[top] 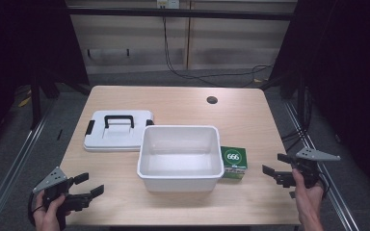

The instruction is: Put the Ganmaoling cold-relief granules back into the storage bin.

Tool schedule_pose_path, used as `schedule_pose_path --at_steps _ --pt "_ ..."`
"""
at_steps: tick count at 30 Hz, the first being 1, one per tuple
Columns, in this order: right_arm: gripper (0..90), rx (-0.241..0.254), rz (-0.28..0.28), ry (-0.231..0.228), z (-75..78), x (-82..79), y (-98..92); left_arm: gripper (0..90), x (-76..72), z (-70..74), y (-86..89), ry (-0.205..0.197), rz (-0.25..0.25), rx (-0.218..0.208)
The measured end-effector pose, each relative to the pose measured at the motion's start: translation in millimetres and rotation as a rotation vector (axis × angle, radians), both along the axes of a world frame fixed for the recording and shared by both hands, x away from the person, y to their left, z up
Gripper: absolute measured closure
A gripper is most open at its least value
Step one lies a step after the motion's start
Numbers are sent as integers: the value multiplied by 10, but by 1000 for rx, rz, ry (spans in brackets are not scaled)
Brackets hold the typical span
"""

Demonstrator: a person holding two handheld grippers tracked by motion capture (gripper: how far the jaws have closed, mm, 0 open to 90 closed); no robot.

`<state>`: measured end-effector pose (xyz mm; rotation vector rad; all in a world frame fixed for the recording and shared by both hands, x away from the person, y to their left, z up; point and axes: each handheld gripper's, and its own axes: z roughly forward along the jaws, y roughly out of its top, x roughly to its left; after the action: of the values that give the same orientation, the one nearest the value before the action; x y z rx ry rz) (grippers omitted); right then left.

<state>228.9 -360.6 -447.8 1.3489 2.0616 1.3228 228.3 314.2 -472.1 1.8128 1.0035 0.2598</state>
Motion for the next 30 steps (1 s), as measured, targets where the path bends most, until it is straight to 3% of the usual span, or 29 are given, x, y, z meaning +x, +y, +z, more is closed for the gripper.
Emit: schedule_pose_path --at_steps 4,8,10,13,15,21,24,26,29,30 --pt "111 30 -27 12 -34 7 -41 159 6 -6 -4 3 0 7" --pt "146 44 82 45 -38 30 -54 158 9 -13 1 8 8 7" --pt "136 33 103 29 -36 30 -33 158 6 -13 1 8 7 10" --pt "135 81 184 35 -24 39 -6 158 1 -10 -4 8 9 10" --pt "135 91 201 32 -4 37 20 159 4 -7 -14 3 1 14" --pt "134 49 243 36 113 62 98 158 -1 -7 -8 0 -3 16" --pt "135 4 235 23 143 72 141 158 3 -7 -3 2 -1 13" --pt "136 -31 276 42 169 85 162 159 1 -11 -12 5 -1 11" --pt "136 -6 319 68 230 104 168 158 0 -7 -10 3 -1 11" --pt "136 -20 319 38 320 89 189 158 0 -3 -7 -4 -3 18"
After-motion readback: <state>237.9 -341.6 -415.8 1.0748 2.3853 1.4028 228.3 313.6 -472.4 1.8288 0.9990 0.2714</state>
